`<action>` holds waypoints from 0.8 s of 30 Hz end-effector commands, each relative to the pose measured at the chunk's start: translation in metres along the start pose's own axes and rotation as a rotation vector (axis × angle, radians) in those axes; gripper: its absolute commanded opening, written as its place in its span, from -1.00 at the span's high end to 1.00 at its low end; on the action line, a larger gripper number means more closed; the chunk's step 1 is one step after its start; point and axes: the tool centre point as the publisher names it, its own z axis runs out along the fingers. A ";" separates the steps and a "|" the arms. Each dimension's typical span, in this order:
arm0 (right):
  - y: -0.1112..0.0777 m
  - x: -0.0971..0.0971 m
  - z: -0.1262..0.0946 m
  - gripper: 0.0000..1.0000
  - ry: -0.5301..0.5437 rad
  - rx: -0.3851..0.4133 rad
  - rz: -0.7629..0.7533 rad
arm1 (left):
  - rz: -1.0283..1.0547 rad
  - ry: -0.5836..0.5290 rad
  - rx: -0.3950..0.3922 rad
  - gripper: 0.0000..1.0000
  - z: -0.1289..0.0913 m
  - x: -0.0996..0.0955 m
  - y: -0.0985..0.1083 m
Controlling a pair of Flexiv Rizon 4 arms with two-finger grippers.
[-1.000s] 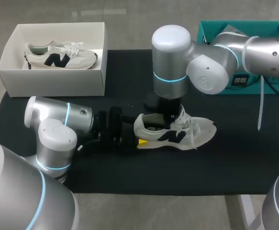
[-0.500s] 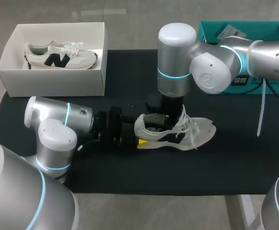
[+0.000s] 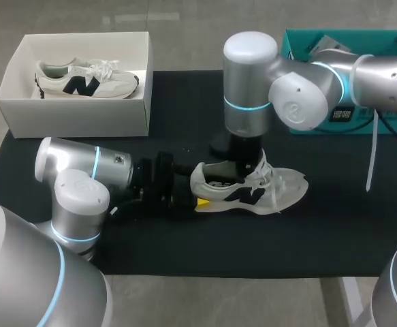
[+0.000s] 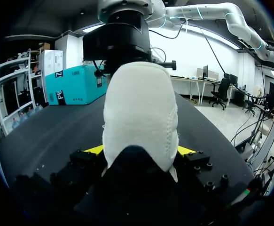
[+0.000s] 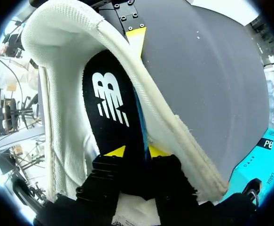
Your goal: Take the shoe out of the shoebox, open the shoe tongue, remove and reinsert the insole, then place the shoe into the shoebox
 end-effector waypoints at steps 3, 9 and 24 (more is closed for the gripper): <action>-0.005 0.004 0.026 1.00 -0.005 0.007 0.028 | 0.000 -0.002 0.001 1.00 0.000 0.000 -0.001; -0.014 0.003 0.009 1.00 -0.019 -0.038 0.069 | 0.000 -0.002 0.001 1.00 0.000 0.000 -0.001; -0.025 0.011 -0.040 1.00 -0.071 -0.093 0.066 | 0.000 -0.002 0.001 1.00 0.000 0.000 -0.001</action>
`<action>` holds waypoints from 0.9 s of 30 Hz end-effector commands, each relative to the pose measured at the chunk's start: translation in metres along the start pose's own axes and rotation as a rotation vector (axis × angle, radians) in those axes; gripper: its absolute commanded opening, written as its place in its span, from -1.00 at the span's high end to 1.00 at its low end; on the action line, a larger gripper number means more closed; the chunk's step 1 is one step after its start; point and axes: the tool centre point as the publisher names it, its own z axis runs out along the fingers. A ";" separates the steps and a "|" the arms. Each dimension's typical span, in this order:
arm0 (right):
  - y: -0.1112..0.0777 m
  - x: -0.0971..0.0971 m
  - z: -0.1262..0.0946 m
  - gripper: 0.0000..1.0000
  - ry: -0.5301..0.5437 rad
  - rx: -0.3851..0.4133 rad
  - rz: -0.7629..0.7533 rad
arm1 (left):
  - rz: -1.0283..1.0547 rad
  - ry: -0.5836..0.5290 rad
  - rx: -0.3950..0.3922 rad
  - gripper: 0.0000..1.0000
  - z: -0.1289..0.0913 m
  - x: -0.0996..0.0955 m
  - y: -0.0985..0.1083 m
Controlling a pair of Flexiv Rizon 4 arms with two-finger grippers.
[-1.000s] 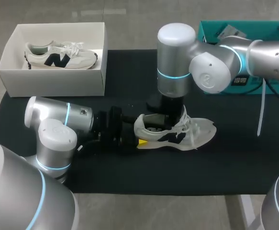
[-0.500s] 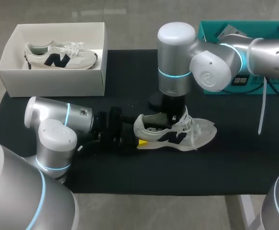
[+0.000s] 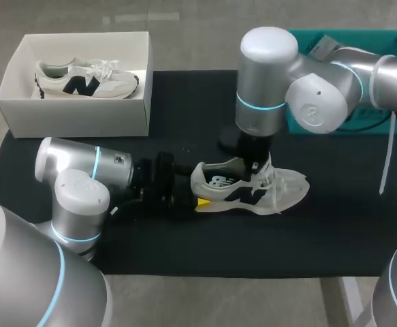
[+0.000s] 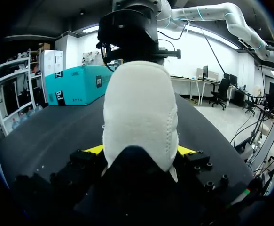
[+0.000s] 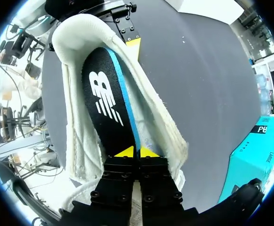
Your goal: Take the shoe out of the shoebox, open the shoe tongue, remove and reinsert the insole, then place the shoe into the shoebox
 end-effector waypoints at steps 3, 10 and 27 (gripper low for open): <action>-0.012 0.003 -0.020 1.00 -0.023 -0.026 0.002 | -0.001 -0.002 -0.001 1.00 -0.001 -0.001 0.001; -0.009 0.001 -0.033 1.00 -0.032 -0.082 -0.002 | -0.001 -0.002 -0.001 1.00 -0.001 -0.001 0.001; 0.018 0.000 -0.056 1.00 0.021 -0.325 -0.016 | -0.001 -0.002 -0.001 1.00 -0.001 -0.001 0.001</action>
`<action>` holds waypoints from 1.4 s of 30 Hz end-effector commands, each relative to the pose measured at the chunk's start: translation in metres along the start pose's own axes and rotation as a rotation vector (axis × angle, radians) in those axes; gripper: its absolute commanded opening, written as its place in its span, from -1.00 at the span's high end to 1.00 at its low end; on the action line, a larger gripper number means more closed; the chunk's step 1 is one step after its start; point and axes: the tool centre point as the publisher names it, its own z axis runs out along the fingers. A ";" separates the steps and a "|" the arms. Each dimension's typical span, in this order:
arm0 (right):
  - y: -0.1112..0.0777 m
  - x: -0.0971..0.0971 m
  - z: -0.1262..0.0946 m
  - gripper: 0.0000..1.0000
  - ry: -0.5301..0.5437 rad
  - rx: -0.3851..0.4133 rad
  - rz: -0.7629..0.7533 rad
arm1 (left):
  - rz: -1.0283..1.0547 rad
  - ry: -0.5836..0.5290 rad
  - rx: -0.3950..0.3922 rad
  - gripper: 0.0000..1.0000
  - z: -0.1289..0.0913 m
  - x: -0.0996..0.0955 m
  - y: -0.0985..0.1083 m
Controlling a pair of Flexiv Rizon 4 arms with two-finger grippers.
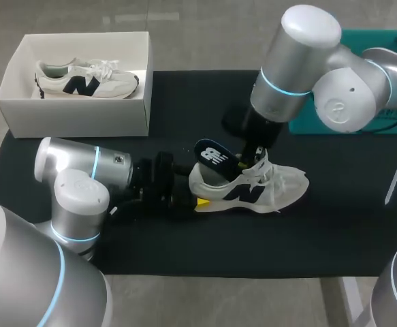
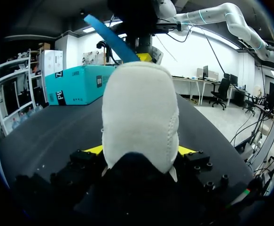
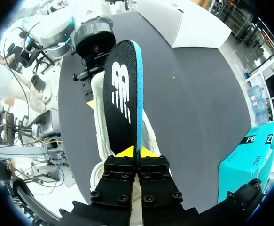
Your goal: Take the shoe out of the shoebox, open the shoe tongue, remove and reinsert the insole, then place the shoe into the shoebox
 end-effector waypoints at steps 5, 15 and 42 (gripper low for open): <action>0.006 -0.002 -0.022 1.00 0.012 -0.163 0.006 | 0.000 0.000 0.001 1.00 0.001 0.000 0.000; 0.023 -0.005 -0.067 1.00 0.054 -0.218 0.051 | 0.000 0.000 0.001 1.00 0.001 0.000 0.000; 0.055 -0.011 -0.143 1.00 0.104 -0.367 0.037 | 0.000 0.000 0.001 1.00 0.001 0.000 0.000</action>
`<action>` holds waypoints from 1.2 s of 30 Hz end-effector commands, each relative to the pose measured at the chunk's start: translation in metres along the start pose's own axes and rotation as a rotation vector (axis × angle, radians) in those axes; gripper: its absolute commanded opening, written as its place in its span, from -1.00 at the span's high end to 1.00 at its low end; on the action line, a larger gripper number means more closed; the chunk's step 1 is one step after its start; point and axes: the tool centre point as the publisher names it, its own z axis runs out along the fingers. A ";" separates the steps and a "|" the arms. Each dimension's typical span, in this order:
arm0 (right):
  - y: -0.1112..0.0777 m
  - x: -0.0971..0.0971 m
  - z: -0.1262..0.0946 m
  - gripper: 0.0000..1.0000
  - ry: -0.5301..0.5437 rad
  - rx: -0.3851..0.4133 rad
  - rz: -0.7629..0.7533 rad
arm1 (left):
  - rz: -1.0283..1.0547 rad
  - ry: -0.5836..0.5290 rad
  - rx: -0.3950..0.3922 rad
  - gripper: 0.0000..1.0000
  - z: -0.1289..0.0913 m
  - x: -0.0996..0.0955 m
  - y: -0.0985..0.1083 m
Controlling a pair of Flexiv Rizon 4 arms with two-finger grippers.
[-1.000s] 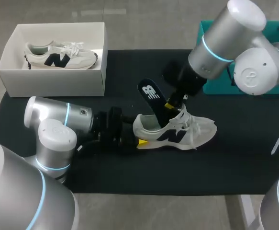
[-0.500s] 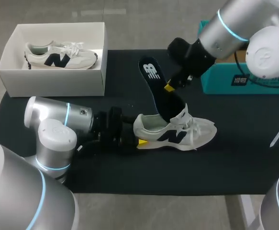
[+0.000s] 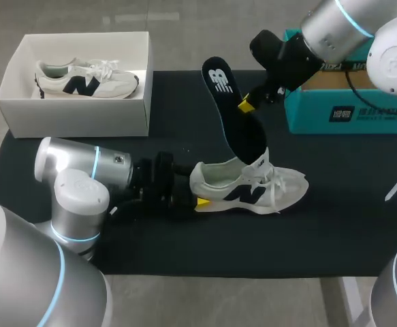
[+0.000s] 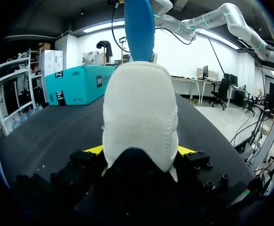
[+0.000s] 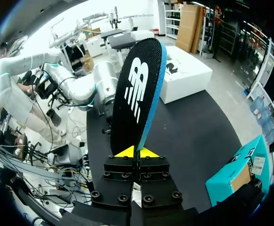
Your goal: Take the shoe out of the shoebox, open the shoe tongue, remove and reinsert the insole, then place the shoe into the shoebox
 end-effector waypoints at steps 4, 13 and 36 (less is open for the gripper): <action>0.001 0.000 0.001 1.00 0.000 0.003 0.000 | 0.000 -0.001 0.001 1.00 0.000 0.000 0.000; 0.001 0.000 0.001 1.00 0.000 0.003 0.000 | 0.000 -0.001 0.001 1.00 0.000 0.000 0.000; 0.062 0.031 -0.067 1.00 0.032 -0.236 0.229 | 0.000 -0.001 0.001 1.00 0.000 0.000 0.000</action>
